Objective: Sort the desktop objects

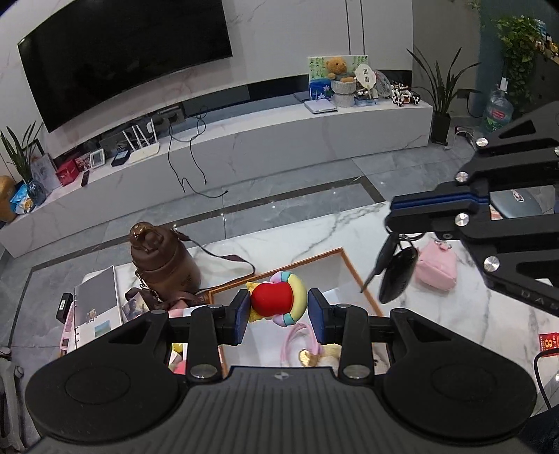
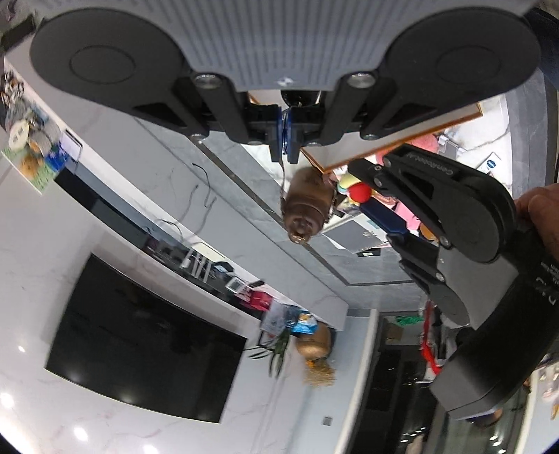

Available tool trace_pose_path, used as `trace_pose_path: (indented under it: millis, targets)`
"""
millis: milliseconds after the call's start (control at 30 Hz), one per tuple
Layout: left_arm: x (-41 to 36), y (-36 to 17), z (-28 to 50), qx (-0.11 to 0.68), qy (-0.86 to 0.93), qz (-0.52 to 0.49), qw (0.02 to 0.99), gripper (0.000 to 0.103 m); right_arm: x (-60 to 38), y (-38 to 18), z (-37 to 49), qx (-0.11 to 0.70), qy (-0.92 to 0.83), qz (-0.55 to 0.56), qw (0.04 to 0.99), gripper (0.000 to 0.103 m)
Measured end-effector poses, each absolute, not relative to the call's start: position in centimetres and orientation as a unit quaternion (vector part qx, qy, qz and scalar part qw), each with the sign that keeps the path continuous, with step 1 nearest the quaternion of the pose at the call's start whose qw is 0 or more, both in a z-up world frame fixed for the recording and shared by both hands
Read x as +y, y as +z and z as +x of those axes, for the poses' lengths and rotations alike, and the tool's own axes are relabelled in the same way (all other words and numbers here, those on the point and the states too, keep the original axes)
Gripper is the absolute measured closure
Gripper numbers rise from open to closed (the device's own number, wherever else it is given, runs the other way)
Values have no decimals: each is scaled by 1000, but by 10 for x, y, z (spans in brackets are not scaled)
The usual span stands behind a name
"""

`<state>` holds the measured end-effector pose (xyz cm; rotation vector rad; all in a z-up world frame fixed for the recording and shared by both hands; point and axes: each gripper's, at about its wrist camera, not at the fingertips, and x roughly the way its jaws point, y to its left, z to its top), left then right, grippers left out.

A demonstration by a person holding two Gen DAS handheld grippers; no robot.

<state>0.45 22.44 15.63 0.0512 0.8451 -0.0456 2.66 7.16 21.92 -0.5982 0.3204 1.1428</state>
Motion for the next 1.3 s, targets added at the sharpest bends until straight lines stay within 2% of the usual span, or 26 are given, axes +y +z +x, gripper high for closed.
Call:
trace_pose_path:
  millis: [633, 900, 1300]
  targets:
    - [250, 20, 88, 526, -56, 27, 848, 62, 154, 75, 99, 262, 534, -371, 713, 102]
    - [246, -23, 112, 564, -58, 39, 823, 62, 172, 42, 113, 289, 529, -391, 696, 102]
    - [249, -47, 125, 592, -59, 32, 803, 62, 185, 26, 120, 298, 540, -391, 684, 100]
